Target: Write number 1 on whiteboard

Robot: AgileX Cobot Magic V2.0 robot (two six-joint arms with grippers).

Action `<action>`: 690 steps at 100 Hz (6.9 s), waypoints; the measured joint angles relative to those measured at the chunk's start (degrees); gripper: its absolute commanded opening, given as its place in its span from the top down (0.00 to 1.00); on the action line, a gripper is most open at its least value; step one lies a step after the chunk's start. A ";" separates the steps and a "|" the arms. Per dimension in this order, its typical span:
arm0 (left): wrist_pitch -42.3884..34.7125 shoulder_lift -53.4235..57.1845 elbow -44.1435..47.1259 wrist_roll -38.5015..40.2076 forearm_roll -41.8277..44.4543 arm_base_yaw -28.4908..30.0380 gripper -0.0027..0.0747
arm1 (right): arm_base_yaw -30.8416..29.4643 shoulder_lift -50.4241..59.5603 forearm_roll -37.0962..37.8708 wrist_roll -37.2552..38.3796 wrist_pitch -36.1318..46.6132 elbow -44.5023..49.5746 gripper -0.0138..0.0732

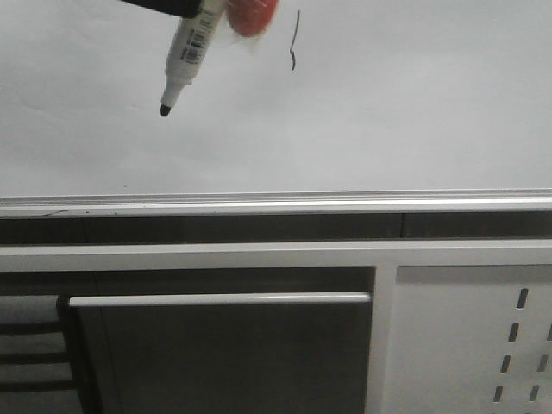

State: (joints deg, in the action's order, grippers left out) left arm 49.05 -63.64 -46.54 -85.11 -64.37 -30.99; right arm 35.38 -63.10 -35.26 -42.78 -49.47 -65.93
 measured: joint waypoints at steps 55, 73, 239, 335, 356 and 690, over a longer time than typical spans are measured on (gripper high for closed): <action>-3.32 -0.12 -0.24 -0.09 0.35 -0.40 0.63 | -0.10 0.00 3.41 0.89 -0.94 -0.65 0.90; -5.45 -0.12 -2.54 -0.09 0.22 -0.40 0.63 | -0.10 0.00 4.62 2.47 -3.54 -0.66 0.90; -6.60 -4.77 -3.97 4.63 2.29 -0.40 0.99 | -4.34 0.00 4.15 8.19 -1.88 -0.66 0.47; -64.38 -5.60 1.39 4.06 -13.80 -9.55 0.99 | -11.94 0.00 5.23 10.72 -2.78 -0.66 0.47; -63.80 -7.24 0.29 4.06 -13.67 -9.95 0.99 | -11.94 0.00 5.23 10.72 -2.78 -0.66 0.47; -58.72 55.50 34.43 4.06 -25.12 -10.04 0.99 | -28.22 63.69 0.51 14.46 23.73 50.16 0.91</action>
State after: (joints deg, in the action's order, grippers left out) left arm -9.67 -8.14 -12.11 -81.04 -89.49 -41.03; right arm 7.16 0.58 -34.75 -28.31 -25.73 -15.77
